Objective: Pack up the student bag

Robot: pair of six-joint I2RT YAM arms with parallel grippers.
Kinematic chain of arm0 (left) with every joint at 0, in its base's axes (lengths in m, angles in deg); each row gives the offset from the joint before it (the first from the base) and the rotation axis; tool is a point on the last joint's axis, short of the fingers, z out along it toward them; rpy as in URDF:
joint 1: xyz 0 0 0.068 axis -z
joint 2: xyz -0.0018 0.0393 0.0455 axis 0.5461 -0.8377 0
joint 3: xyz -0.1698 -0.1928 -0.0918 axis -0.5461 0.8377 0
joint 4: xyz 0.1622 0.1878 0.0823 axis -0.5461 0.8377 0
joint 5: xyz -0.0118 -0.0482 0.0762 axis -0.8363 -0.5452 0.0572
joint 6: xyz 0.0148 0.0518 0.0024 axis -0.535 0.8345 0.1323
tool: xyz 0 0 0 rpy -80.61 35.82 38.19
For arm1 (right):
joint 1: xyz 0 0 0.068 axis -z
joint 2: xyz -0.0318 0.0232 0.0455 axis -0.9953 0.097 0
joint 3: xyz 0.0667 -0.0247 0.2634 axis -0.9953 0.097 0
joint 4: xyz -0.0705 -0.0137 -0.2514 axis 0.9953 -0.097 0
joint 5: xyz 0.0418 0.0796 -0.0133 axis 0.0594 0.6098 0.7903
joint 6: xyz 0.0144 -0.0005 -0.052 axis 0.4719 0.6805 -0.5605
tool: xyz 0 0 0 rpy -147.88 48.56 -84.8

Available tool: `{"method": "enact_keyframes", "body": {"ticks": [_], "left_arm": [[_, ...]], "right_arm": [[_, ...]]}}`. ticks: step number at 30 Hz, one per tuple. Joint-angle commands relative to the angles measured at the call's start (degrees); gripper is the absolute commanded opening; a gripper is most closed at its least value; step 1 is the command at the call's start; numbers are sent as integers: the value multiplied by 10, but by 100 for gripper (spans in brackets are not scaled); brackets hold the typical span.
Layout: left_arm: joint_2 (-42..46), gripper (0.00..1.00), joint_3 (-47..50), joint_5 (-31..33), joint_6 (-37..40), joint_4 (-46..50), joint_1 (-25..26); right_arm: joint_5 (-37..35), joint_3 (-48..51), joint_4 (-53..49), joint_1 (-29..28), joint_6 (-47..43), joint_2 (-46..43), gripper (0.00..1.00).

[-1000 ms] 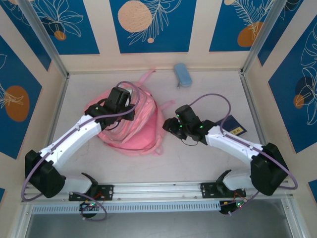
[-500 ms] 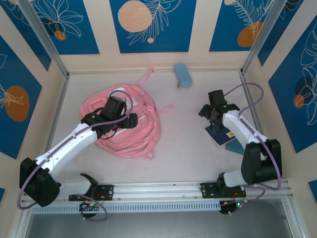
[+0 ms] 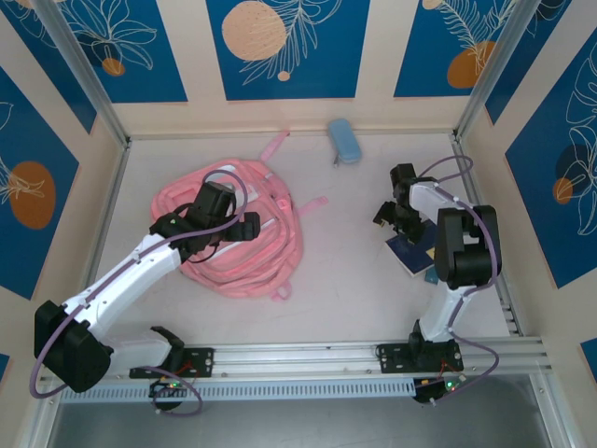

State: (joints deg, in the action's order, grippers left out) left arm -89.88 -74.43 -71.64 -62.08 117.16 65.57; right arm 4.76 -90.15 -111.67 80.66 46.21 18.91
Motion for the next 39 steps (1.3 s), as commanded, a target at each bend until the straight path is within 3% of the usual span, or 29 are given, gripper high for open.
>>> {"method": "enact_keyframes", "body": {"ticks": [1,12,20,26,30,33,39], "left_arm": [[-2,100,3,7,2,3,-6],[-13,100,-3,-4,1,6,-5],[-18,100,-2,-19,-1,3,-6],[-36,100,-4,-51,-6,-6,-5],[-54,100,-13,-93,-5,-15,-5],[-74,98,-22,-140,-5,-25,-3],[-127,88,-49,-203,-14,-51,27]], "right_arm": [[48,-6,-20,-7,-2,12,87],[162,-3,-10,-62,-3,14,84],[249,23,10,-172,-5,-4,81],[273,29,-24,-267,-48,-13,78],[255,33,-47,-277,-67,-63,76],[203,38,-53,-268,-50,-129,76],[130,96,-41,-201,7,-216,74]]}}
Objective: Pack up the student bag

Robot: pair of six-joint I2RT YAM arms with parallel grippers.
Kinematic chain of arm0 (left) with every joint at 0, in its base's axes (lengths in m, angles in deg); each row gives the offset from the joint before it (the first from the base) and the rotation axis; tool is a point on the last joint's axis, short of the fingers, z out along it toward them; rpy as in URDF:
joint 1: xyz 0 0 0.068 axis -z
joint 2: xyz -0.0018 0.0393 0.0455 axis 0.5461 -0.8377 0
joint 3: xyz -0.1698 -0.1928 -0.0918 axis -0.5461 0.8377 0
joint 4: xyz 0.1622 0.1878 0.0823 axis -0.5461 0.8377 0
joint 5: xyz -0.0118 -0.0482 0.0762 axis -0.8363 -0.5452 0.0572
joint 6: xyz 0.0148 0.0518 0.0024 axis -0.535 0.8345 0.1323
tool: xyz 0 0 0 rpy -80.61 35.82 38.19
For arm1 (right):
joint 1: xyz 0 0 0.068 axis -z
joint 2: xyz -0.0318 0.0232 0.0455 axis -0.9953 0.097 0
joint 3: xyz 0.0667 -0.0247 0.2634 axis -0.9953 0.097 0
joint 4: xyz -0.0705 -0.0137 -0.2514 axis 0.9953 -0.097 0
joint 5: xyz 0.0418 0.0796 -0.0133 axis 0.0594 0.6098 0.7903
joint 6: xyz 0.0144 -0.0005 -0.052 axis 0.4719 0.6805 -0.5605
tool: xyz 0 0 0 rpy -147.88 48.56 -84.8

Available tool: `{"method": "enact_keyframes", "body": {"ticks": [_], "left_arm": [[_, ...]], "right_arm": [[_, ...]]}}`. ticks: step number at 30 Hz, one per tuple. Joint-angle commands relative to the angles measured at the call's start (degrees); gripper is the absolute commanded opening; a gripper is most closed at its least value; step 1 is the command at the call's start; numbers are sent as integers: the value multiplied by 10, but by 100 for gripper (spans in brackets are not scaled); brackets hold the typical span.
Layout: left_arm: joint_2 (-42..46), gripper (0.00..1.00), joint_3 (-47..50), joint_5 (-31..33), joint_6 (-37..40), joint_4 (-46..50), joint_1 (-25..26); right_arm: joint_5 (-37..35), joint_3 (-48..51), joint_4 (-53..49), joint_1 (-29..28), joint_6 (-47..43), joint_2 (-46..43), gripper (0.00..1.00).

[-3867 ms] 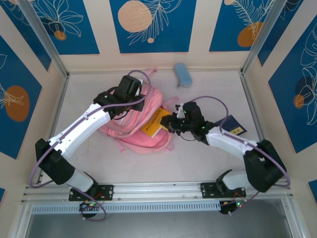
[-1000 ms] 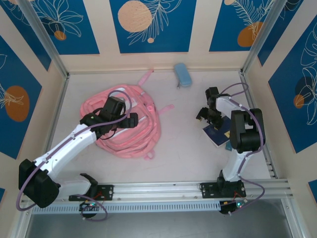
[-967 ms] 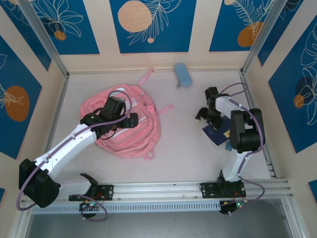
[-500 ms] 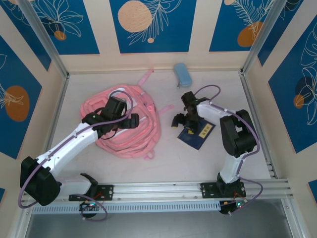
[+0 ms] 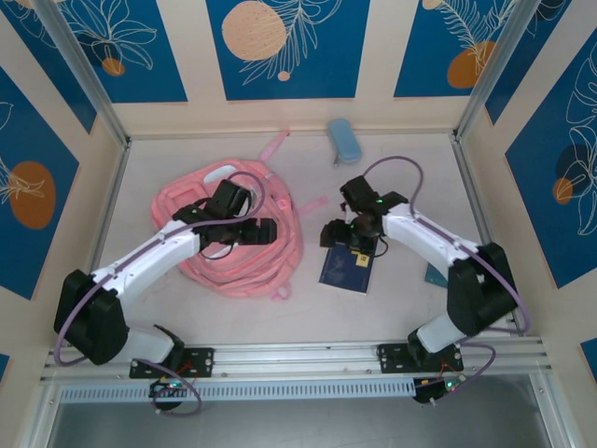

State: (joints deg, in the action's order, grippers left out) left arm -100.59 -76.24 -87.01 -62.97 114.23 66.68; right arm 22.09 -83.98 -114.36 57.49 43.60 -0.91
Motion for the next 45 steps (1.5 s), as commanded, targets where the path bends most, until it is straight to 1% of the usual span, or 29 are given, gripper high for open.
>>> {"method": "enact_keyframes", "body": {"ticks": [1,4,6,9,12,14,16,18,21,25,30,32,36,39,43,45], "left_arm": [[-29,87,-39,-50,-7,-23,24],[-66,80,-62,-54,-15,-34,54],[-100,71,-82,-53,-17,-40,80],[-149,59,-120,-28,-18,-39,123],[-203,49,-157,-17,-24,-32,151],[-233,45,-174,-25,-31,-38,161],[-260,41,-188,-39,-37,-51,169],[-295,33,-213,-58,-40,-54,175],[-347,25,-257,-93,-41,-54,185],[-408,20,-308,-94,-38,-32,198],[-453,13,-326,-80,-44,-18,203],[-466,11,-330,-74,-44,-8,204],[-491,8,-338,-64,-34,12,211],[-509,8,-351,-50,-21,38,217],[-517,7,-345,-48,-21,42,219],[-515,7,-343,-46,-21,42,219]], "right_arm": [[-42,46,-12,47,41,-23,73],[-33,83,-3,96,57,-29,72],[-11,106,13,123,57,-28,71],[22,129,39,147,49,-20,69],[45,137,54,157,37,-6,64],[50,141,60,160,32,6,60],[54,142,64,163,27,16,57],[60,144,70,165,21,26,54],[75,149,81,168,17,34,53],[74,152,83,172,15,40,53],[79,157,84,173,9,42,52],[85,157,85,173,7,42,50],[103,152,84,172,8,41,45],[110,145,77,168,8,36,40],[112,134,65,163,10,19,35],[107,131,57,160,12,9,29]]}}
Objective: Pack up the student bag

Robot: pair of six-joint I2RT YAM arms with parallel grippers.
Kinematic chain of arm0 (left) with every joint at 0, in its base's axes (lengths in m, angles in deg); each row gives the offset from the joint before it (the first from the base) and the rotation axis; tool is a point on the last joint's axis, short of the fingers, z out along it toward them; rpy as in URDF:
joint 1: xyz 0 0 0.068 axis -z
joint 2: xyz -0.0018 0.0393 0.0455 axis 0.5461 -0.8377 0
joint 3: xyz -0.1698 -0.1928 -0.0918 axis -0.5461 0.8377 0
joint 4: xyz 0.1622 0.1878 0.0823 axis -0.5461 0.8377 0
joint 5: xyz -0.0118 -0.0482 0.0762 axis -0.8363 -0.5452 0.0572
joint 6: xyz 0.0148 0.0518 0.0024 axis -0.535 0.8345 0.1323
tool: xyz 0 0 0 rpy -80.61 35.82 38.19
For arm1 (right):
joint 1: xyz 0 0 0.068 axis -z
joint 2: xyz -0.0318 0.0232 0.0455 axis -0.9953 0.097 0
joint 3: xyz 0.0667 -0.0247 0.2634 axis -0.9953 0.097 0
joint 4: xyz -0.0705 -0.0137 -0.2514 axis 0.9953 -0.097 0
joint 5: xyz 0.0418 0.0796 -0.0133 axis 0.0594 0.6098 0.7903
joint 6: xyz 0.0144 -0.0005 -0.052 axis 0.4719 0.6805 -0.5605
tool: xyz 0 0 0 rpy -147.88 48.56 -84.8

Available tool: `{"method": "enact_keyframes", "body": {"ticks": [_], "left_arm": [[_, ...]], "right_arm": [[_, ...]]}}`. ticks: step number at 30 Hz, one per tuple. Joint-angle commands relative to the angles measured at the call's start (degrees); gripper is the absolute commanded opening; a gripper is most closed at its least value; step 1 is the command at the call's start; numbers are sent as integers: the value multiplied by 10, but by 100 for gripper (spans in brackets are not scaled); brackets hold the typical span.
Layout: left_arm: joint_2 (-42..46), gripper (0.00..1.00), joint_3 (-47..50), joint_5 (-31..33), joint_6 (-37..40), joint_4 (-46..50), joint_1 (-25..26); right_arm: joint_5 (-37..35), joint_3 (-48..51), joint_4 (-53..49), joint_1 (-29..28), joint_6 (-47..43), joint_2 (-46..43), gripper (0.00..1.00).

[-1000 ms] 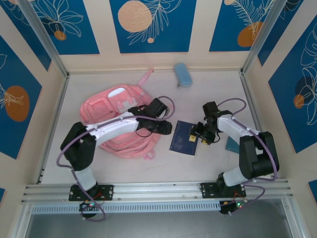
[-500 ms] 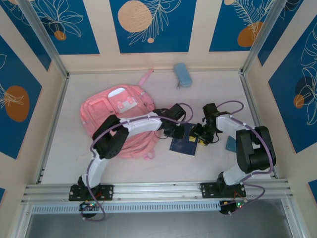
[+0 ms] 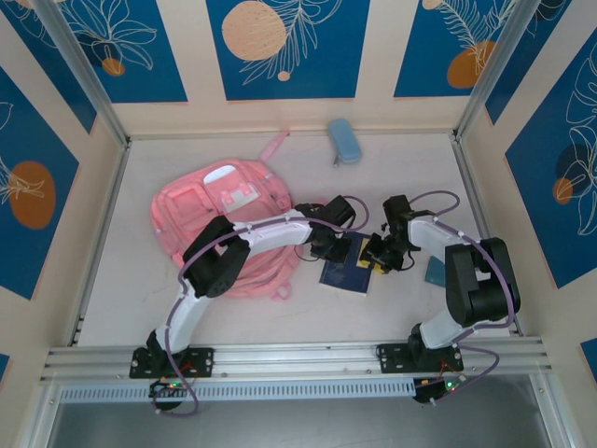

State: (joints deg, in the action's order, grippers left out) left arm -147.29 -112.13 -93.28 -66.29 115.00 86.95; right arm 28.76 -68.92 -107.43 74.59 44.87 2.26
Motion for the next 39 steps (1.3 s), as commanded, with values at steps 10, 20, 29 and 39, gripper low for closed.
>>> {"method": "enact_keyframes", "body": {"ticks": [10,20,29,39], "left_arm": [[35,12,8,14,33,44,7],[254,60,56,108,62,61,-42],[375,84,201,-50,6,-47,-136],[427,91,306,-240,-103,-231,-187]], "right_arm": [[3,-28,-45,-18,-4,-61,0],[72,-46,-19,-11,-40,-193,0],[268,-82,45,-6,-48,-254,0],[395,-85,136,-10,-8,-253,0]]}}
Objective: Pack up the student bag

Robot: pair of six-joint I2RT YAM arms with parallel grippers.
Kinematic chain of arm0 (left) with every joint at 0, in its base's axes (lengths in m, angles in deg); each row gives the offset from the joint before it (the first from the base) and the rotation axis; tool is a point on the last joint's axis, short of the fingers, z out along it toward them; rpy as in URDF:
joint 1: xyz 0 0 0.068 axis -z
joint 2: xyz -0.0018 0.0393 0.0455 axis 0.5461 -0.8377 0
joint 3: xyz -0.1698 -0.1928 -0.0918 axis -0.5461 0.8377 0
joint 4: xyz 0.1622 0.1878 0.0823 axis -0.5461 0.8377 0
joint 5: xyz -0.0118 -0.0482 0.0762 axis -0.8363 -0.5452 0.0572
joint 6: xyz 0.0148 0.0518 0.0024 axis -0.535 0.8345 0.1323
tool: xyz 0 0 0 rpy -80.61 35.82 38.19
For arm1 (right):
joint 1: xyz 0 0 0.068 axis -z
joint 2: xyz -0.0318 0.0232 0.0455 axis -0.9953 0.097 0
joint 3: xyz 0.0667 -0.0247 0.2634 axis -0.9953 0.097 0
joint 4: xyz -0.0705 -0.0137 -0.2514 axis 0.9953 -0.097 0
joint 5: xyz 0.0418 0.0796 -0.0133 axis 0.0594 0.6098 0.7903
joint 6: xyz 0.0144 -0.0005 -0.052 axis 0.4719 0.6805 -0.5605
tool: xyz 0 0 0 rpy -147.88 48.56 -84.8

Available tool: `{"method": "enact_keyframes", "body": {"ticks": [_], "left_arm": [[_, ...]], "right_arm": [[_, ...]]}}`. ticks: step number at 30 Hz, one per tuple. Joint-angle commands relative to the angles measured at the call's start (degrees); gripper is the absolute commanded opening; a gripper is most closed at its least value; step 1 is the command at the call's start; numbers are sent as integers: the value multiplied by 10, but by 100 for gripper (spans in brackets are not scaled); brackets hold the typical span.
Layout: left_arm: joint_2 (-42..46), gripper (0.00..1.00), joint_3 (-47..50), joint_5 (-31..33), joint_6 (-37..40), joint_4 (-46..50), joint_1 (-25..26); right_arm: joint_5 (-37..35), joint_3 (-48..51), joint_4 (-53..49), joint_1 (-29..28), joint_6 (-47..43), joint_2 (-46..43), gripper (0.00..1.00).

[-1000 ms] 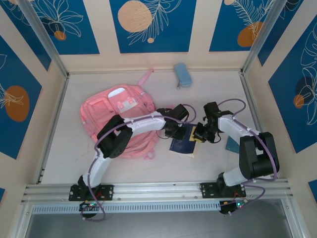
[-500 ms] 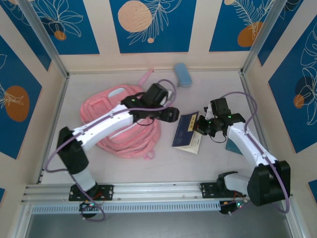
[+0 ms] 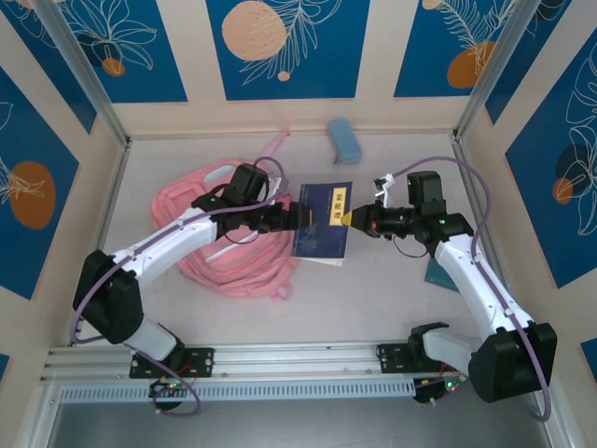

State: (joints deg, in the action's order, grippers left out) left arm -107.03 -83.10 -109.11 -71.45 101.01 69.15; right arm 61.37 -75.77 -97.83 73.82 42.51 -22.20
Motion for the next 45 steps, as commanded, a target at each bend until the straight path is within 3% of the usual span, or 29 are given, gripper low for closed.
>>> {"method": "enact_keyframes", "body": {"ticks": [1,5,10,20,24,29,32,37,41,45], "left_arm": [[27,90,24,-93,-64,-113,-10],[34,86,37,-124,-88,-157,-13],[41,74,37,-134,-94,-170,-17],[60,26,56,-109,-103,-182,-36],[79,0,81,-81,-117,-186,-60],[123,0,114,7,-136,-177,-84],[152,0,126,70,-150,-171,-96],[188,0,142,161,-196,-197,-99],[196,0,169,204,-275,-272,-99],[189,0,175,218,-323,-326,-99]], "right_arm": [[72,-17,43,-2,17,-8,0],[82,-15,49,-2,22,-6,0],[84,-14,48,-2,21,-5,0],[55,-16,19,0,6,6,0],[-25,-11,-11,3,17,7,42],[-10,35,64,1,97,4,80],[5,62,139,-7,161,6,90],[6,102,283,-42,291,23,96],[-17,145,477,-96,425,44,100],[-66,142,545,-144,475,62,100]]}}
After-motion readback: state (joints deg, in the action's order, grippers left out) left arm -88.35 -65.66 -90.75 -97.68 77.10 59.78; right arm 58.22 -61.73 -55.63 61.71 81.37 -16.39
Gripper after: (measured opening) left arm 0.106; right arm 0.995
